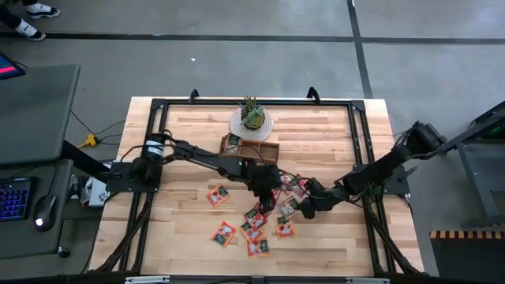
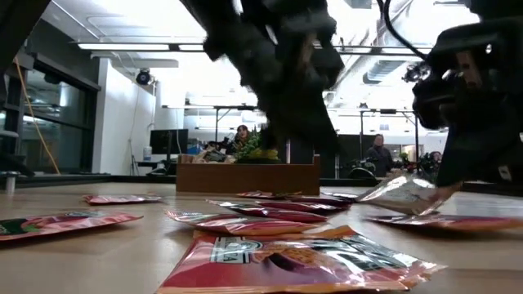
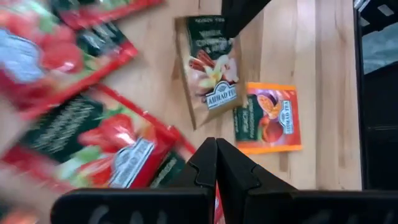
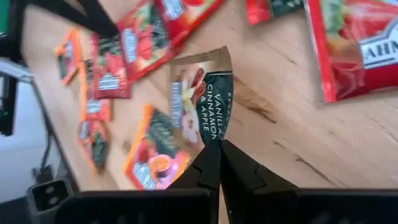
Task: Pick & Place Tea
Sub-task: Put the brown tea bag into the left section of the wooden organizer
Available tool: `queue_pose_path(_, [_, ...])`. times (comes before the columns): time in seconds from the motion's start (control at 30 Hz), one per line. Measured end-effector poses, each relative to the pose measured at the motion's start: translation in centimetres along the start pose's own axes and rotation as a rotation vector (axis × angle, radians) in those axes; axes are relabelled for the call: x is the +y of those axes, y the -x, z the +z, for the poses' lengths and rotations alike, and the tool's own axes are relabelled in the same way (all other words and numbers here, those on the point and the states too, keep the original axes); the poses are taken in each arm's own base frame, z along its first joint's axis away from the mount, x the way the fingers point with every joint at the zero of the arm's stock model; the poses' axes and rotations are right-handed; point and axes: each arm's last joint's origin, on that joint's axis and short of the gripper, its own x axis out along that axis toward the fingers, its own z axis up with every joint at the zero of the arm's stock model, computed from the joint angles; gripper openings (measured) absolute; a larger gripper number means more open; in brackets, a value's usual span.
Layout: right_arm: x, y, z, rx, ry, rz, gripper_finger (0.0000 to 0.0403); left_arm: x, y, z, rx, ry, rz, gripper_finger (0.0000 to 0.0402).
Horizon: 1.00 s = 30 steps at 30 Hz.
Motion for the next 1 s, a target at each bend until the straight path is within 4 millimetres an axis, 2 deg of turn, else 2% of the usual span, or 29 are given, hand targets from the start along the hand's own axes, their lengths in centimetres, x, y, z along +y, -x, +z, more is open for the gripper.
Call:
queue_pose_path(0.17, [0.8,1.9,0.7,0.001,0.092,-0.045,0.0,-0.9,4.2,1.1,-0.051,-0.04,0.067,0.0001])
queue_pose_path(0.4, [5.2,5.6,3.7,-0.011,0.312,-0.154,0.0,-1.5,8.4,1.5,-0.073,-0.076,0.135,0.0001])
queue_pose_path(0.57, [9.0,8.8,6.6,-0.02,0.519,-0.211,0.0,-1.5,10.5,1.4,-0.052,-0.087,0.153,0.0001])
queue_pose_path(0.7, [11.4,11.5,8.8,-0.061,0.612,-0.228,0.0,-0.9,12.2,1.6,-0.051,-0.081,0.179,0.0001])
queue_pose_path(0.87, [13.2,14.2,10.7,-0.1,0.703,-0.23,0.0,-0.1,14.6,1.9,-0.07,-0.082,0.196,0.0001])
queue_pose_path(1.0, [13.7,15.5,11.8,-0.095,0.747,-0.241,0.0,0.4,16.4,2.5,-0.114,-0.106,0.169,0.0001])
